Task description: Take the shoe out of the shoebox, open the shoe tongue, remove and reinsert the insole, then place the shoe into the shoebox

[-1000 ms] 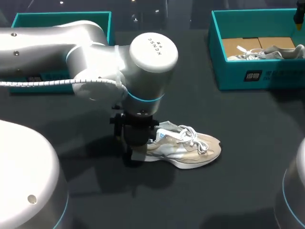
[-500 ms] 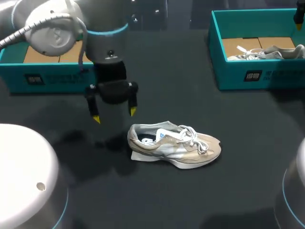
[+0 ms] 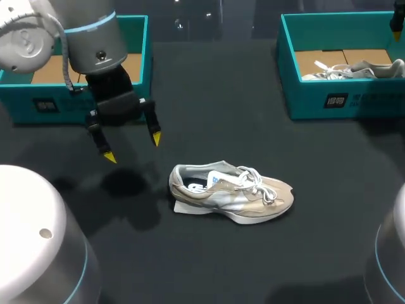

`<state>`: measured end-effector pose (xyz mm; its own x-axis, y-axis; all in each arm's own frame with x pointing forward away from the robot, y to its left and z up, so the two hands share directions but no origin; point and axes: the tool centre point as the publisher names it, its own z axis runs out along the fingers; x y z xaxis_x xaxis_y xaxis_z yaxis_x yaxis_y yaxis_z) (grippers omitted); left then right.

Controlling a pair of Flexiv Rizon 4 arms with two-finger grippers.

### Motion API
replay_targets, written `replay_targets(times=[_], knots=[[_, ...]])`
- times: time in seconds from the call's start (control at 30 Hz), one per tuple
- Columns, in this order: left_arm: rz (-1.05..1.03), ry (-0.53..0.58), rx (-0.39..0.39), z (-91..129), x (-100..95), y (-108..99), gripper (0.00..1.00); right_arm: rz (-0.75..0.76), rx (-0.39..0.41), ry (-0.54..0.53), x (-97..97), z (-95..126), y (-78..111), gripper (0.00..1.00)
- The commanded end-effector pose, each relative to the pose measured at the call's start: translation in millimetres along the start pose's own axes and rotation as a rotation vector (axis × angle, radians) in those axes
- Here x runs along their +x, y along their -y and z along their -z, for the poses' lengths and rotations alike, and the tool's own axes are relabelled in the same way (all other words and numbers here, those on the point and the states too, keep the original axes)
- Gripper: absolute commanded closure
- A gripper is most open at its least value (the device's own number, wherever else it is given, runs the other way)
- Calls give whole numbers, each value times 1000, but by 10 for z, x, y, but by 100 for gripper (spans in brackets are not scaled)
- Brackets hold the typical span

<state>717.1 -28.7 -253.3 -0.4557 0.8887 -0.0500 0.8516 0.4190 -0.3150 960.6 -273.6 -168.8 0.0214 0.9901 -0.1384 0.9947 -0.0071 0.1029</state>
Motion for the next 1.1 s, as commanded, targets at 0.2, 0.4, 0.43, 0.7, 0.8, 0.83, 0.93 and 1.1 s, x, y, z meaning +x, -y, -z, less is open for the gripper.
replay_targets(times=[0.2, 0.4, 0.43, 0.7, 0.8, 0.83, 0.93, 1.1], knots=[[328, 233, 229, 17, 209, -206, 0, -1, 1, 1, 3, 4, 1, 0], [412, 255, 296, -34, 212, -237, 0, -1, 1, 1, 3, 4, 1, 0], [412, 255, 296, -34, 212, -237, 0, -1, 1, 1, 3, 4, 1, 0], [412, 255, 296, -34, 212, -237, 0, -1, 1, 1, 3, 4, 1, 0], [504, 287, 337, -220, 267, -322, 0, -1, 1, 1, 3, 4, 1, 0], [536, 298, 358, -265, 290, -342, 0, -1, 1, 1, 3, 4, 1, 0], [601, 305, 421, -351, 347, -385, 0, -1, 1, 1, 3, 4, 1, 0], [668, 328, 505, -446, 374, -468, 0, -1, 1, 1, 3, 4, 1, 0]])
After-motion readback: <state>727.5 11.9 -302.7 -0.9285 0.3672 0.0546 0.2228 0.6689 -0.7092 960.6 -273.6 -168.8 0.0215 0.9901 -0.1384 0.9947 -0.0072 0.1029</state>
